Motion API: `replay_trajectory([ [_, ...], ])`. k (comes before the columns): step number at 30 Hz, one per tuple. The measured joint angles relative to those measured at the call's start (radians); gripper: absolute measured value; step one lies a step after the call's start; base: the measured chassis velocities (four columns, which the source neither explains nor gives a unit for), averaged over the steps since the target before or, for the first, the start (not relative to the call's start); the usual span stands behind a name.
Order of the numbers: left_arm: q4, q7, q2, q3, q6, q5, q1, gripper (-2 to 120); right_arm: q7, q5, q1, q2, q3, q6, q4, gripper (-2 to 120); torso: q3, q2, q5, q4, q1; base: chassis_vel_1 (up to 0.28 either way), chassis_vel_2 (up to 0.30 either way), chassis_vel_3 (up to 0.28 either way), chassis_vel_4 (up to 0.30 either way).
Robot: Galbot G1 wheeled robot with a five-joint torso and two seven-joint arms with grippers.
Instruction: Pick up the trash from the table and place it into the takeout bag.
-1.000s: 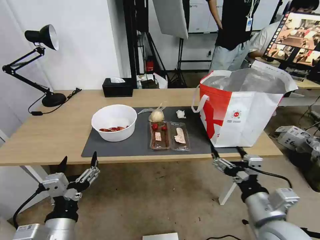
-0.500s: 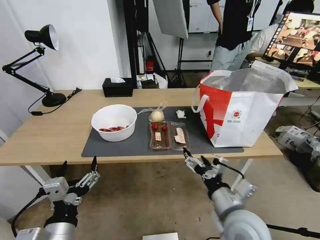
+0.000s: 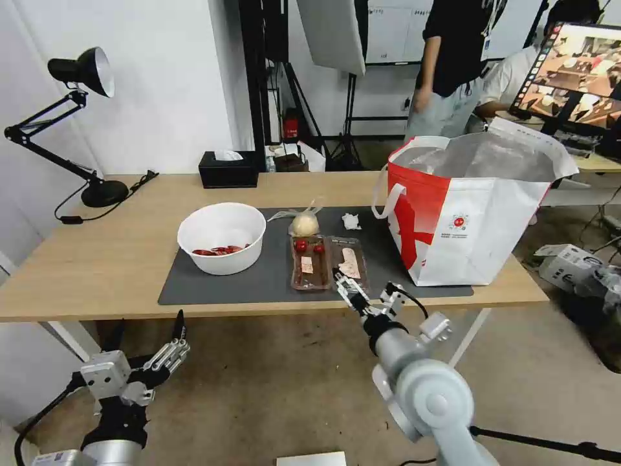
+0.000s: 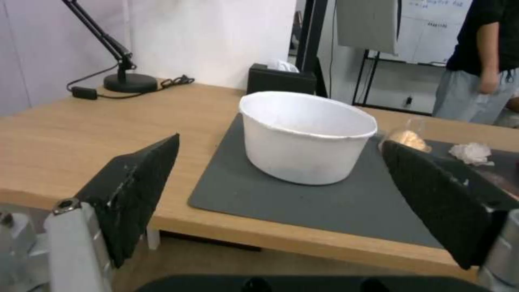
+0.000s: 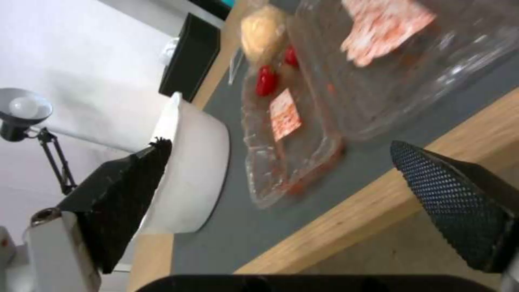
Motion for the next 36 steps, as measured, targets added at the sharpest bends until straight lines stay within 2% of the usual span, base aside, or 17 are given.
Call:
replay_trajectory([
  [12,0.000,-0.001,0.002,-0.003,-0.001,-0.003,0.001,100,0.102,0.143,0.087,0.062,-0.009,0.032,-0.073,100,0.000,0.000,0.0001,0.0000,0.000,0.000,0.000,0.000,0.000],
  [36,0.000,-0.003,-0.002,-0.004,-0.014,-0.006,0.005,100,0.175,0.211,0.139,0.105,0.019,0.075,-0.130,100,0.000,0.000,0.0001,0.0000,0.000,0.000,0.000,0.000,0.000],
])
